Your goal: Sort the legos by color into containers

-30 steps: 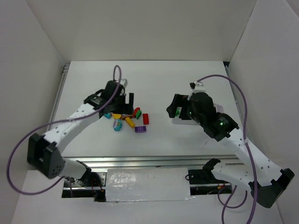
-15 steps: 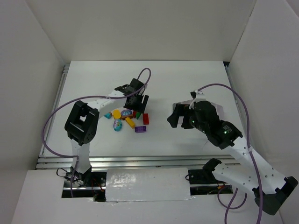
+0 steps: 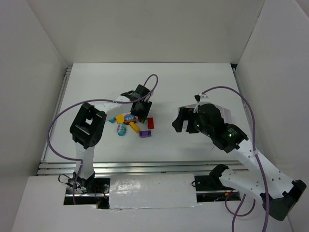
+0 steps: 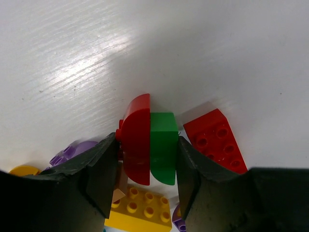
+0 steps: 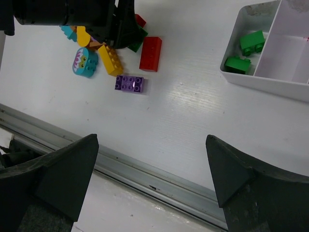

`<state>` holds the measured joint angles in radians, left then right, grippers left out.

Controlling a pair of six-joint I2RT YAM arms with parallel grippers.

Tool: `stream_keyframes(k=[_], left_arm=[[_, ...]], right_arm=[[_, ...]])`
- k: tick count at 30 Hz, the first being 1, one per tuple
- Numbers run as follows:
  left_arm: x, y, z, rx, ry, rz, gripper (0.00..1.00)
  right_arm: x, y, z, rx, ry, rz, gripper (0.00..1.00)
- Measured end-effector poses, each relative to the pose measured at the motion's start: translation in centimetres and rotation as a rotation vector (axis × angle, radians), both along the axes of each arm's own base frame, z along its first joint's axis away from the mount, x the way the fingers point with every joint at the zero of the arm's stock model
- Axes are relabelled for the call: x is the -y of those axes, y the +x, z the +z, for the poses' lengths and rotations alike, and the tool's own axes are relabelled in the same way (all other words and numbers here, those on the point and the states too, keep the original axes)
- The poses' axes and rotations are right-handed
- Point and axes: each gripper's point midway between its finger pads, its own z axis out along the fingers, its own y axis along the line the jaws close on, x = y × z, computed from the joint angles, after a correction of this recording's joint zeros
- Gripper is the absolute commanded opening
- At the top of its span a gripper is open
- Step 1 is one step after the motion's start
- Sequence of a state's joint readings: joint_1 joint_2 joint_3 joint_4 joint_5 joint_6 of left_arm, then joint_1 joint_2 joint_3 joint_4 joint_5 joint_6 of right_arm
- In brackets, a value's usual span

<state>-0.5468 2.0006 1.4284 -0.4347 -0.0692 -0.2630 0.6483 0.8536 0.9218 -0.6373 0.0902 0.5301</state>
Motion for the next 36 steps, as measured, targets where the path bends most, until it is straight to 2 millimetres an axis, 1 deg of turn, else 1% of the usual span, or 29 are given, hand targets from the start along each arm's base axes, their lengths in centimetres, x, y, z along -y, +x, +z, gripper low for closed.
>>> stream_keyframes(k=[1, 3, 6, 7, 8, 10, 12, 13, 15, 17, 18, 20, 21, 22, 23, 25, 28, 31, 34, 36], left_arm=[[0.1, 0.1, 0.0, 0.006, -0.002, 0.0, 0.35], [0.1, 0.2, 0.0, 0.008, -0.003, 0.004, 0.24], [0.1, 0.2, 0.2, 0.011, -0.006, 0.005, 0.04], [0.0, 0.1, 0.4, 0.013, -0.008, 0.006, 0.0], [0.0, 0.0, 0.7, 0.016, -0.011, 0.006, 0.0], [0.1, -0.2, 2.2, 0.043, -0.03, 0.004, 0.0], [0.2, -0.5, 4.3, 0.084, -0.054, 0.0, 0.0], [0.4, -1.0, 6.4, 0.132, -0.077, -0.01, 0.0], [1.5, -2.2, 10.3, 0.238, -0.143, -0.055, 0.0], [3.1, -4.7, 14.1, 0.357, -0.236, -0.141, 0.0], [3.8, -6.7, 16.0, 0.414, -0.298, -0.198, 0.0], [5.0, -10.5, 18.6, 0.488, -0.411, -0.313, 0.0], [5.3, -12.1, 19.5, 0.516, -0.464, -0.357, 0.0], [5.3, -13.2, 20.3, 0.541, -0.507, -0.387, 0.0], [5.3, -14.1, 20.7, 0.559, -0.54, -0.41, 0.0], [5.3, -15.5, 21.2, 0.572, -0.587, -0.453, 0.0], [5.7, -16.6, 21.8, 0.579, -0.622, -0.505, 0.0], [6.2, -17.4, 22.0, 0.577, -0.634, -0.553, 0.0], [6.6, -18.0, 22.1, 0.568, -0.645, -0.584, 0.0], [6.8, -18.3, 22.0, 0.563, -0.64, -0.606, 0.0]], right_arm=[[0.0, 0.0, 0.0, -0.001, -0.001, 0.0, 1.0], [0.0, 0.0, -0.1, -0.002, -0.002, -0.001, 1.0], [-0.1, 0.1, -0.1, -0.005, -0.002, 0.0, 1.0], [-0.1, 0.2, -0.2, -0.005, -0.001, -0.001, 1.0], [-0.2, 0.2, -0.2, -0.004, 0.002, -0.003, 1.0], [-0.4, 0.4, -0.2, -0.005, 0.021, -0.017, 1.0], [-0.4, 0.5, -0.4, -0.012, 0.05, -0.047, 1.0], [-0.3, 0.5, -0.3, -0.013, 0.068, -0.065, 1.0], [-0.1, 0.4, 0.1, -0.01, 0.127, -0.108, 1.0], [0.2, 0.2, 1.2, 0.008, 0.208, -0.153, 0.99], [0.2, 0.1, 2.0, 0.021, 0.253, -0.171, 0.98], [0.0, 0.2, 3.4, 0.038, 0.332, -0.193, 0.96], [-0.1, 0.3, 4.1, 0.046, 0.363, -0.197, 0.95], [-0.4, 0.3, 4.6, 0.047, 0.393, -0.193, 0.95], [-0.7, 0.4, 4.7, 0.043, 0.406, -0.188, 0.92], [-2.1, 0.6, 4.5, 0.007, 0.429, -0.157, 0.89], [-4.5, 0.2, 3.6, -0.053, 0.437, -0.09, 0.89], [-6.9, -1.3, 3.0, -0.1, 0.435, -0.005, 0.88], [-9.1, -2.9, 3.2, -0.121, 0.434, 0.073, 0.88], [-10.1, -3.3, 3.3, -0.123, 0.422, 0.091, 0.87]])
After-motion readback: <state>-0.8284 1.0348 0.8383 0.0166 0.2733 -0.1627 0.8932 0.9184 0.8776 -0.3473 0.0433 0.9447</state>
